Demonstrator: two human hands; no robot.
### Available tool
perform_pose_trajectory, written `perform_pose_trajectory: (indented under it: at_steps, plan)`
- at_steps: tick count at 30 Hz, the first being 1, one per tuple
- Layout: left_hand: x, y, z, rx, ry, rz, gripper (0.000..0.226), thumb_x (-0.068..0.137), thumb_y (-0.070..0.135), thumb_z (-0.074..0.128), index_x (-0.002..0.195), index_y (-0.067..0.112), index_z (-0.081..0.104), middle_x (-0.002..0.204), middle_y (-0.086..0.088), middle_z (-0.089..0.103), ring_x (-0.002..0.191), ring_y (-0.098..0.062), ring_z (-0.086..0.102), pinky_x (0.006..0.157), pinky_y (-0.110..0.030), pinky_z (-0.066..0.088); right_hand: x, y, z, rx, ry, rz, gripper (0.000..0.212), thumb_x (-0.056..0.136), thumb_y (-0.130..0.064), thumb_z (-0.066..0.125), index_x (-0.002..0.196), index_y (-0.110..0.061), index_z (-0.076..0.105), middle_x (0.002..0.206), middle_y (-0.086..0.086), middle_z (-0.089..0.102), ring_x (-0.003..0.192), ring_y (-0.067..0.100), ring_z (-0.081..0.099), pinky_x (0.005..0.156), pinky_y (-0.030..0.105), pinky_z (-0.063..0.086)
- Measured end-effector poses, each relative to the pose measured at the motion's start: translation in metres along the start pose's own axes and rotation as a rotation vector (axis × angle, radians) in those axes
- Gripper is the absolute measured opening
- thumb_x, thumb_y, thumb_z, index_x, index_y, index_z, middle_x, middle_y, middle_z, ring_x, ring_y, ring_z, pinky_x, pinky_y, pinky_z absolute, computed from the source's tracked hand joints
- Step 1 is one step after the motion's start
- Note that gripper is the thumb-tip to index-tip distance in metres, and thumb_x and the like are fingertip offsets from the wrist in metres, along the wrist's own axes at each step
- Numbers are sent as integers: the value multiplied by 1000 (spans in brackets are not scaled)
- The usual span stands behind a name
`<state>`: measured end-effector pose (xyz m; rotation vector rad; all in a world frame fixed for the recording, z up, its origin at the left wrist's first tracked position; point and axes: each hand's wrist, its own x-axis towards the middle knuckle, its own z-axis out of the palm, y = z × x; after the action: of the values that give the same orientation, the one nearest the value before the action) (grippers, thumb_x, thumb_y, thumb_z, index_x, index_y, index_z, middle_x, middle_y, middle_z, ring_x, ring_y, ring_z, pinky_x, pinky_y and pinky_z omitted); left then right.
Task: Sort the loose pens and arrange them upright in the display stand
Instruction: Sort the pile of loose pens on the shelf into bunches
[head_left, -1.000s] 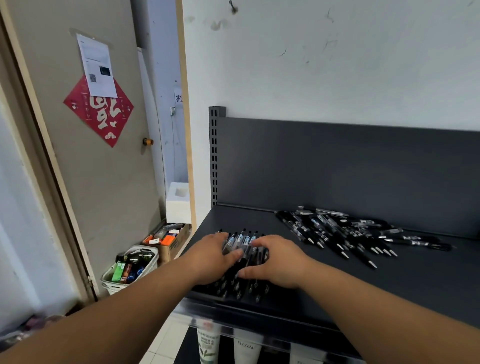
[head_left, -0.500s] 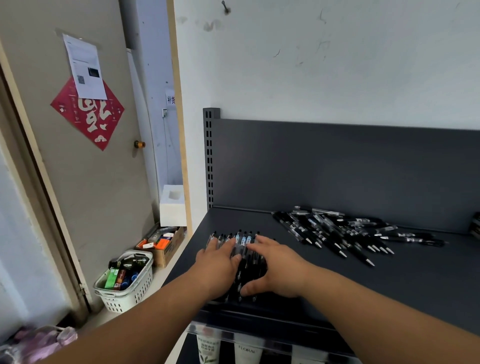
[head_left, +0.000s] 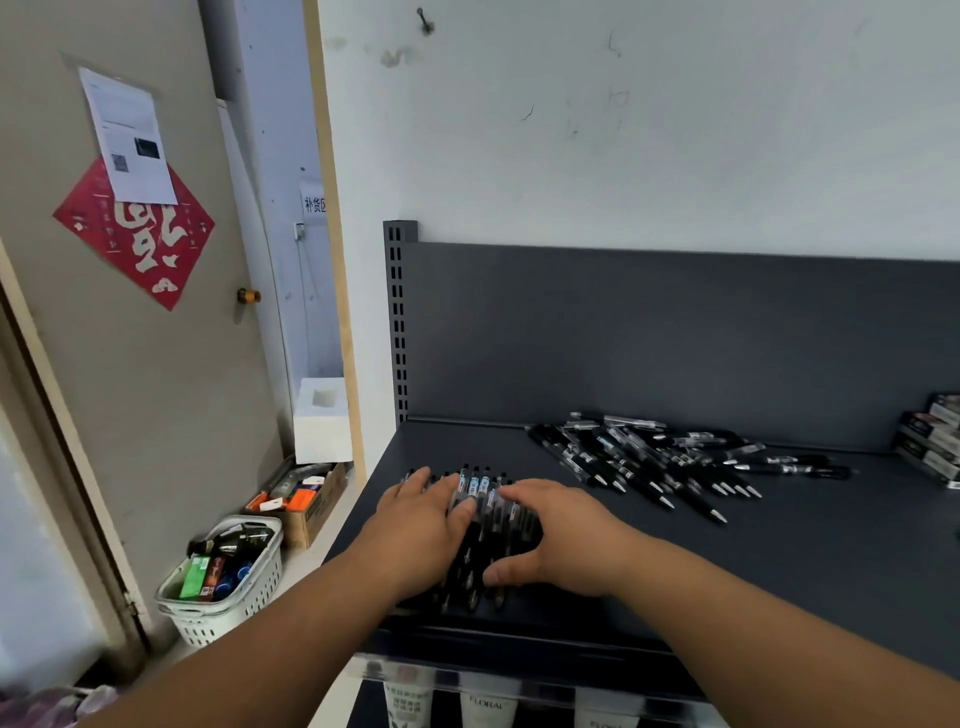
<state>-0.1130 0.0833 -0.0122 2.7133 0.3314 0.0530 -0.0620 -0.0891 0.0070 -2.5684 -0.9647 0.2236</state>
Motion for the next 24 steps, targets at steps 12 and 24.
perform_pose_trajectory:
  at_steps: [12,24]
  plan:
    - [22,82,6,99,148,152,55,97,52,35,147,30,32,158,3,21,144,-19,21,117,-37,22,-34,76,-43,-37,254,170,70,79,-55,69,140,-32,45,142,-7,45,129,12,45,106,29,38]
    - [79,193,61,-52,115,115,40,98,32,44,138,27,48,146,2,40,129,-19,43,109,-32,35,-52,210,-114,-108,212,278,52,87,-43,65,134,-29,51,133,-4,55,121,15,51,101,27,42]
